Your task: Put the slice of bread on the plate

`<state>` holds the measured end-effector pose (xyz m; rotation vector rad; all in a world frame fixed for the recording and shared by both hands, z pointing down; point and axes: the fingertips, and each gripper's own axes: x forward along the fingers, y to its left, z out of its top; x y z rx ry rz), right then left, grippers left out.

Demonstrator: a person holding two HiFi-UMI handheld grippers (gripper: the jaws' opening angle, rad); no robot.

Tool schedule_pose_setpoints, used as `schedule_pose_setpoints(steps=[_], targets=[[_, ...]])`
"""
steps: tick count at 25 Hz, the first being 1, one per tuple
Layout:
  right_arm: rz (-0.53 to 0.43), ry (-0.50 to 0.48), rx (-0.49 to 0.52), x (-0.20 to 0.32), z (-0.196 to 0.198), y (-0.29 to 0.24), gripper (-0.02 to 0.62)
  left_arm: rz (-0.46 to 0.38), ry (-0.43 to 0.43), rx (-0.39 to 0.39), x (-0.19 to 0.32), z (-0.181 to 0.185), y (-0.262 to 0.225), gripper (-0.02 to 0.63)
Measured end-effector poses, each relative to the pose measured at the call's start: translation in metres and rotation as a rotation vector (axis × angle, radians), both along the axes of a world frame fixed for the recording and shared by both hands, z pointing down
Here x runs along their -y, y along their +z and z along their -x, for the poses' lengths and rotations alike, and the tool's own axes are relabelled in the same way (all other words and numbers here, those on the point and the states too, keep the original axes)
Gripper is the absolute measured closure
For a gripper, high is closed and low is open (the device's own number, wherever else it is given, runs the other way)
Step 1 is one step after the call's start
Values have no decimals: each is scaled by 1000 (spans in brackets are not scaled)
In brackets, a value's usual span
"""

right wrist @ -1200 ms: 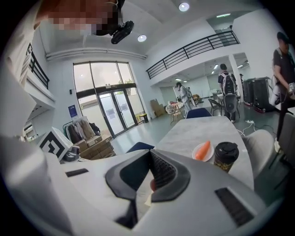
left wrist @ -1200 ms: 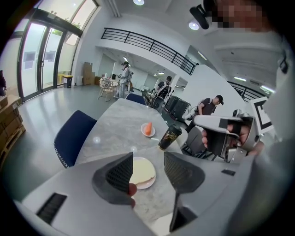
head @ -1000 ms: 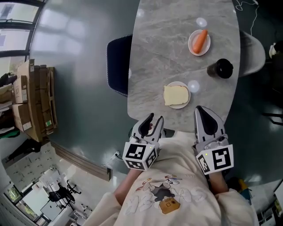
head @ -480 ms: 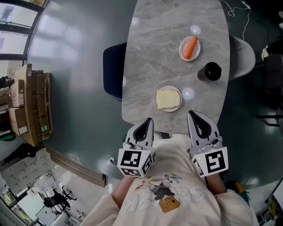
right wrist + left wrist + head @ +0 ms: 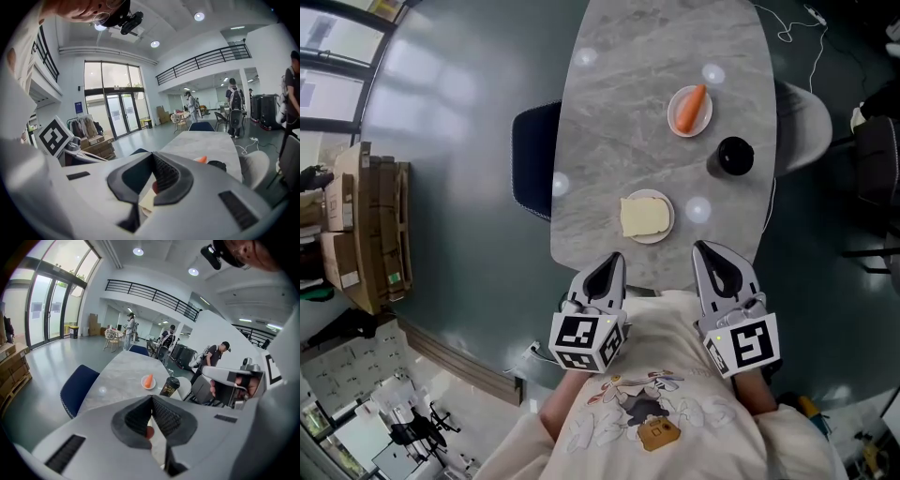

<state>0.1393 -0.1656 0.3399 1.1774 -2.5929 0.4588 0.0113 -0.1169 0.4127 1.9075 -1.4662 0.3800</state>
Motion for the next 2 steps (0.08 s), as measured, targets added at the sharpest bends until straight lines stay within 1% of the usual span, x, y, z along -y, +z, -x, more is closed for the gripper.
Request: schedule_pose_setpoints(steps=[2], targets=[[-4,-3,1,1,-10,-7,591,-8,-10,-3,4,-8,-8,595]])
